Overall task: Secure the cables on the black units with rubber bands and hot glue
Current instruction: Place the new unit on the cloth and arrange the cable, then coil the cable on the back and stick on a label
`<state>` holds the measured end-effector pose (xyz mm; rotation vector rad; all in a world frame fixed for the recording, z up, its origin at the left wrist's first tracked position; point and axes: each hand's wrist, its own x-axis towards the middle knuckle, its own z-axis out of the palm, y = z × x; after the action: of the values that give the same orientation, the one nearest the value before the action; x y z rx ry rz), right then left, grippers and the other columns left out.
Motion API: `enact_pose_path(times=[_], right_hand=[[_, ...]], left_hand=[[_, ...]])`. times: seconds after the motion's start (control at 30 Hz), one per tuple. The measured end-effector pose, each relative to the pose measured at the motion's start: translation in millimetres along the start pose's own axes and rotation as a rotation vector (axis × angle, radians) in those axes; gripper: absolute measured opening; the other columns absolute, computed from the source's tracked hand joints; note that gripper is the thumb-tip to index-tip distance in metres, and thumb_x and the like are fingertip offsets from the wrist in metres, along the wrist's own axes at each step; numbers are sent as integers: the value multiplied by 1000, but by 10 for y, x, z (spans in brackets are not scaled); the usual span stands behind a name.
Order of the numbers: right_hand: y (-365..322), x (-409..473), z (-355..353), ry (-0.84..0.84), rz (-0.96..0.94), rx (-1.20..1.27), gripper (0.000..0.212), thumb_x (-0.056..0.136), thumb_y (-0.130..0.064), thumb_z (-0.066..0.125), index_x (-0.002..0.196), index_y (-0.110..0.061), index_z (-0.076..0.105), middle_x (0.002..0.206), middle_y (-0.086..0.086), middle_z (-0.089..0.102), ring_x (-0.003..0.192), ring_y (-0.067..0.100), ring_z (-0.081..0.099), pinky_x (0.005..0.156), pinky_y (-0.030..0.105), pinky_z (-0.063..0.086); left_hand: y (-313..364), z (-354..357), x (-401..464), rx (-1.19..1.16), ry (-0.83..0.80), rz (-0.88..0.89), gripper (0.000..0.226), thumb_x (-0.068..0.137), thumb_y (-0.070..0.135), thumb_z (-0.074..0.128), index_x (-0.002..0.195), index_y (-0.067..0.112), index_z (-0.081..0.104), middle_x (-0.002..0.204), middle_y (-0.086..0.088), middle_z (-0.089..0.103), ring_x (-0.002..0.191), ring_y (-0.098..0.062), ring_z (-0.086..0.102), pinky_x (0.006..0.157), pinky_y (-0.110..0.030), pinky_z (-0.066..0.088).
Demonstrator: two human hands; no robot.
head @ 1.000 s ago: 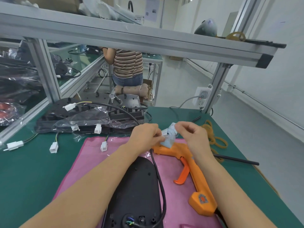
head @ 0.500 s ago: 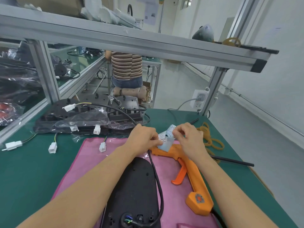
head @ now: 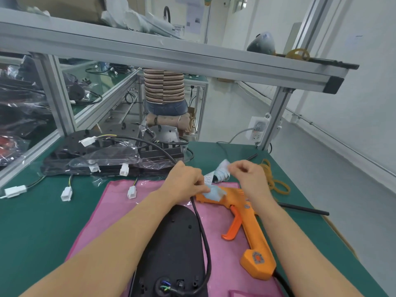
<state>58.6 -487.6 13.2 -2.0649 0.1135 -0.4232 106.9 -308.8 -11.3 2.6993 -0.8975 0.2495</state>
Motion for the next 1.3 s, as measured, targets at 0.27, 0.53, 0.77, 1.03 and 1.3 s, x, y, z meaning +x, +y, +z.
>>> enact_pose_path(times=[0.27,0.53,0.77,1.03,1.3], right_hand=[[-466,-580,13,-573,161,225,22,85,-18,71,64,-18,68,65,-10,64,62,0,56,60,11,43],[-504,-924,482,-661,93,-54,26,85,-21,74,61,-16,65,65,-2,56,65,6,49,65,23,39],[-483,-904,599,-580,-28,-333,24,82,-30,74,64,-15,72,57,-10,58,59,5,51,61,25,38],[-452,-988,672,-341,-133,-562,25,75,-49,73,87,-31,61,99,-8,60,100,15,49,73,33,25],[-212,-883,687,-197,78,-318,35,79,-38,73,100,-30,47,106,-9,50,105,13,47,84,32,27]], left_hand=[[-126,-473,-332,-435,175,-158,52,85,3,63,133,20,56,111,7,62,93,-14,53,102,-34,36],[-177,-460,-1178,-620,415,-441,35,83,-9,59,104,16,69,98,5,67,89,-14,57,72,-5,36],[34,-406,-1592,-517,307,-281,38,79,-15,60,80,21,72,86,10,65,91,-11,59,88,-29,42],[102,-289,-1724,-171,217,-11,36,67,8,64,89,33,78,83,13,63,78,-11,56,78,-33,35],[-1,-292,-1552,-502,167,-190,27,81,1,64,82,23,79,83,15,63,84,-4,54,82,-29,39]])
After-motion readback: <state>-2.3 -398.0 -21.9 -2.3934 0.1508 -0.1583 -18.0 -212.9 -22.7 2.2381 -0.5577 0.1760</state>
